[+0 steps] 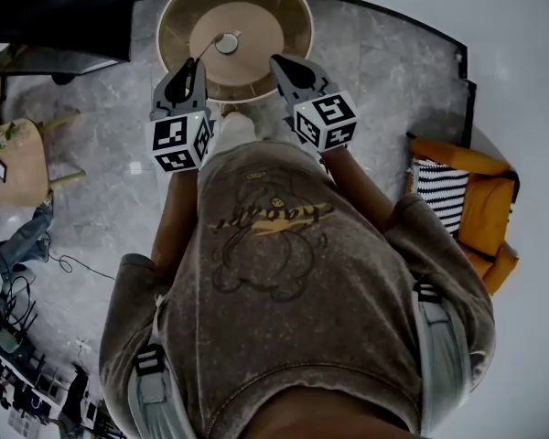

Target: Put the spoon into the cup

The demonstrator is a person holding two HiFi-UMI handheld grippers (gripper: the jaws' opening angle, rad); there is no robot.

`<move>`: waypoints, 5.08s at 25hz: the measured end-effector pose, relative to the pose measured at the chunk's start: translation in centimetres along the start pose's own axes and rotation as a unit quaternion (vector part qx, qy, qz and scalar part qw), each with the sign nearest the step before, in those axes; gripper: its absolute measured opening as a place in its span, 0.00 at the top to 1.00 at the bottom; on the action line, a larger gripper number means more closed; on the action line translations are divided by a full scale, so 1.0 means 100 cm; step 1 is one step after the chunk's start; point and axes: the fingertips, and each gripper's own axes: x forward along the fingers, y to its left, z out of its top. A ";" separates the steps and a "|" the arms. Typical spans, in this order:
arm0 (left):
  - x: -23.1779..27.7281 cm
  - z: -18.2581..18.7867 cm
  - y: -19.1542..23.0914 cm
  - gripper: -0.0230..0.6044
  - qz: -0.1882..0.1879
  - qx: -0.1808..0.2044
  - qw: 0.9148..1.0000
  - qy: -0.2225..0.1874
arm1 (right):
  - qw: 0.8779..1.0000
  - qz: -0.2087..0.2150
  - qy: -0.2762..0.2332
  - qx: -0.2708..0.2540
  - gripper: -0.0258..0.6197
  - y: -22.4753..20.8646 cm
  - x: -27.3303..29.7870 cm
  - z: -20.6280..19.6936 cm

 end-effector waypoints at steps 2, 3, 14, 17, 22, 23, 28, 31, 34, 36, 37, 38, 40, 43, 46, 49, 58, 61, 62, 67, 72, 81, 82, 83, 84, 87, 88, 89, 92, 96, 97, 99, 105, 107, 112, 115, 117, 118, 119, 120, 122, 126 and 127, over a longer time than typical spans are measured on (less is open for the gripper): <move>0.009 0.004 0.004 0.88 -0.006 0.002 1.000 0.004 | 1.000 -0.005 0.000 0.003 0.93 -0.005 0.007 0.004; 0.012 0.005 0.005 0.88 -0.008 0.004 1.000 0.006 | 1.000 -0.006 0.000 0.005 0.93 -0.007 0.010 0.005; 0.041 0.007 0.033 0.88 -0.029 0.004 0.999 0.025 | 1.000 -0.016 0.004 0.020 0.93 -0.010 0.051 0.011; 0.052 0.002 0.044 0.88 -0.032 -0.001 0.999 0.035 | 0.999 -0.018 0.011 0.024 0.93 -0.014 0.064 0.008; 0.072 -0.010 0.048 0.88 -0.039 -0.003 0.998 0.051 | 0.999 -0.020 0.025 0.033 0.93 -0.027 0.072 -0.004; 0.076 -0.013 0.048 0.88 -0.040 -0.002 0.998 0.054 | 0.999 -0.020 0.027 0.035 0.93 -0.030 0.074 -0.006; 0.098 -0.034 0.050 0.88 -0.043 -0.003 0.997 0.070 | 0.998 -0.019 0.038 0.039 0.93 -0.045 0.085 -0.022; 0.109 -0.047 0.054 0.88 -0.043 -0.014 0.996 0.077 | 0.998 -0.016 0.045 0.037 0.93 -0.049 0.094 -0.029; 0.120 -0.062 0.060 0.88 -0.042 -0.019 0.995 0.085 | 0.998 -0.012 0.052 0.038 0.93 -0.051 0.106 -0.038; 0.127 -0.073 0.063 0.88 -0.041 -0.024 0.995 0.092 | 0.998 -0.012 0.056 0.038 0.93 -0.054 0.114 -0.043; 0.131 -0.079 0.064 0.88 -0.041 -0.025 0.994 0.096 | 0.997 -0.013 0.058 0.039 0.93 -0.057 0.116 -0.046; 0.134 -0.085 0.063 0.88 -0.042 -0.026 0.994 0.100 | 0.997 -0.013 0.060 0.039 0.93 -0.059 0.119 -0.050; 0.139 -0.097 0.063 0.88 -0.043 -0.031 0.993 0.107 | 0.997 -0.012 0.064 0.038 0.93 -0.062 0.122 -0.056; 0.145 -0.114 0.069 0.88 -0.042 -0.035 0.992 0.118 | 0.997 -0.010 0.070 0.040 0.93 -0.064 0.128 -0.066; 0.153 -0.127 0.076 0.88 -0.041 -0.030 0.991 0.126 | 0.996 -0.017 0.072 0.046 0.93 -0.069 0.134 -0.075; 0.158 -0.136 0.080 0.88 -0.041 -0.028 0.990 0.131 | 0.996 -0.023 0.075 0.051 0.93 -0.071 0.136 -0.080; 0.172 -0.169 0.082 0.88 -0.052 -0.032 0.985 0.159 | 0.995 -0.032 0.074 0.061 0.93 -0.064 0.137 -0.084; 0.181 -0.185 0.085 0.88 -0.053 -0.030 0.983 0.173 | 0.995 -0.038 0.070 0.066 0.93 -0.064 0.137 -0.085; 0.184 -0.191 0.085 0.88 -0.052 -0.032 0.982 0.177 | 0.994 -0.041 0.070 0.068 0.93 -0.065 0.136 -0.085; 0.200 -0.217 0.080 0.88 -0.048 -0.042 0.978 0.199 | 0.993 -0.052 0.069 0.077 0.93 -0.069 0.123 -0.089; 0.218 -0.253 0.078 0.88 -0.050 -0.036 0.970 0.234 | 0.992 -0.060 0.074 0.084 0.93 -0.073 0.118 -0.096; 0.236 -0.292 0.081 0.88 -0.044 -0.040 0.960 0.272 | 0.991 -0.066 0.081 0.089 0.93 -0.077 0.111 -0.101; 0.236 -0.294 0.081 0.88 -0.044 -0.041 0.960 0.275 | 0.990 -0.066 0.081 0.090 0.93 -0.077 0.110 -0.101; 0.236 -0.297 0.081 0.88 -0.044 -0.042 0.959 0.278 | 0.990 -0.066 0.081 0.090 0.93 -0.076 0.110 -0.101; 0.237 -0.300 0.082 0.88 -0.044 -0.043 0.958 0.282 | 0.990 -0.066 0.081 0.091 0.93 -0.076 0.110 -0.101; 0.240 -0.310 0.084 0.88 -0.044 -0.043 0.956 0.288 | 0.990 -0.065 0.083 0.090 0.93 -0.075 0.114 -0.103; 0.241 -0.313 0.085 0.88 -0.045 -0.042 0.955 0.290 | 0.990 -0.064 0.083 0.090 0.93 -0.074 0.115 -0.104; 0.242 -0.315 0.085 0.88 -0.046 -0.042 0.954 0.292 | 0.990 -0.064 0.083 0.090 0.93 -0.075 0.116 -0.104; 0.246 -0.319 0.085 0.88 -0.047 -0.045 0.954 0.293 | 0.990 -0.067 0.086 0.092 0.93 -0.077 0.117 -0.106; 0.252 -0.320 0.088 0.88 -0.044 -0.038 0.955 0.290 | 0.989 -0.067 0.089 0.093 0.93 -0.078 0.119 -0.110; 0.252 -0.320 0.089 0.88 -0.045 -0.034 0.956 0.289 | 0.989 -0.067 0.089 0.093 0.93 -0.078 0.119 -0.110; 0.252 -0.320 0.089 0.88 -0.047 -0.029 0.956 0.289 | 0.989 -0.067 0.089 0.094 0.93 -0.076 0.119 -0.110; 0.250 -0.324 0.081 0.87 -0.058 -0.029 0.953 0.295 | 0.990 -0.063 0.089 0.089 0.93 -0.075 0.117 -0.109; 0.249 -0.324 0.081 0.83 -0.055 -0.029 0.954 0.294 | 0.990 -0.063 0.088 0.089 0.93 -0.075 0.115 -0.109; 0.248 -0.324 0.082 0.70 -0.049 -0.035 0.954 0.292 | 0.990 -0.064 0.091 0.089 0.93 -0.076 0.112 -0.111; 0.249 -0.323 0.084 0.65 -0.047 -0.038 0.955 0.290 | 0.990 -0.065 0.092 0.089 0.93 -0.078 0.112 -0.111; 0.249 -0.322 0.088 0.63 -0.043 -0.038 0.956 0.288 | 0.990 -0.064 0.092 0.089 0.93 -0.077 0.113 -0.111; 0.248 -0.321 0.090 0.62 -0.042 -0.037 0.956 0.287 | 0.990 -0.063 0.092 0.089 0.93 -0.077 0.113 -0.111; 0.248 -0.320 0.091 0.62 -0.040 -0.035 0.957 0.286 | 0.990 -0.063 0.092 0.089 0.93 -0.076 0.113 -0.110; 0.247 -0.318 0.091 0.62 -0.039 -0.033 0.957 0.285 | 0.990 -0.062 0.091 0.088 0.93 -0.076 0.113 -0.109; 0.245 -0.311 0.091 0.62 -0.037 -0.031 0.958 0.282 | 0.990 -0.059 0.089 0.088 0.93 -0.075 0.111 -0.107; 0.237 -0.292 0.094 0.62 -0.027 -0.036 0.962 0.268 | 0.991 -0.055 0.085 0.088 0.93 -0.071 0.111 -0.100; 0.234 -0.286 0.094 0.63 -0.026 -0.038 0.963 0.265 | 0.991 -0.053 0.084 0.088 0.93 -0.070 0.109 -0.099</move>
